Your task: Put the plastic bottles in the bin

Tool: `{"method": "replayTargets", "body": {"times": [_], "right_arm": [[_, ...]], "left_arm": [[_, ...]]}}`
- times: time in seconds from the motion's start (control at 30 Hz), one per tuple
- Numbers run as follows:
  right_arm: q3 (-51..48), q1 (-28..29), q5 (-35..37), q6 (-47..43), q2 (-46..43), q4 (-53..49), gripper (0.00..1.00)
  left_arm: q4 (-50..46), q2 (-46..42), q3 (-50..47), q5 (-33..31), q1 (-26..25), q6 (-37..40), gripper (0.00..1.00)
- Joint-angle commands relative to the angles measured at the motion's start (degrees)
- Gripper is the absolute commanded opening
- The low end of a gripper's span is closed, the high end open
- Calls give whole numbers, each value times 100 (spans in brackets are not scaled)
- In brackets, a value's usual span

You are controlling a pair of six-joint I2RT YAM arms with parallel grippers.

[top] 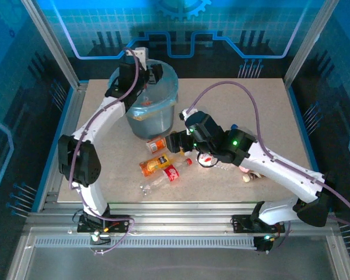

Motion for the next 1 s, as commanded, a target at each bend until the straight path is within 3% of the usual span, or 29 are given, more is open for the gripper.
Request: {"method": "replayTargets", "body": {"times": [0.0,0.23,0.4,0.6,0.77,0.97], "right_arm": [[242,63,179,47,-148,-212,88],[217,63,282,34,-257,-450,87],[-55,1,821,82,-574,-761,86],[-878,-539,-18,368,-947,-706,75],[-1525,-973,-531,175,-993,-623,70],[-1959,-1568,-260,-146,-1193,-1061,69]], "left_arm": [[-265,-476,377,185,39,-22,59],[-680,-1440,394,437,26,46,59],[-1032,-2566,-498,645,-68,522,60],[-1818,-3884,-1874,478,-462,945,60],[-2578,-4386,-2526,336,-1236,1236,63],[-3502,-3947,-2591,-164,-2600,1579,64]]}}
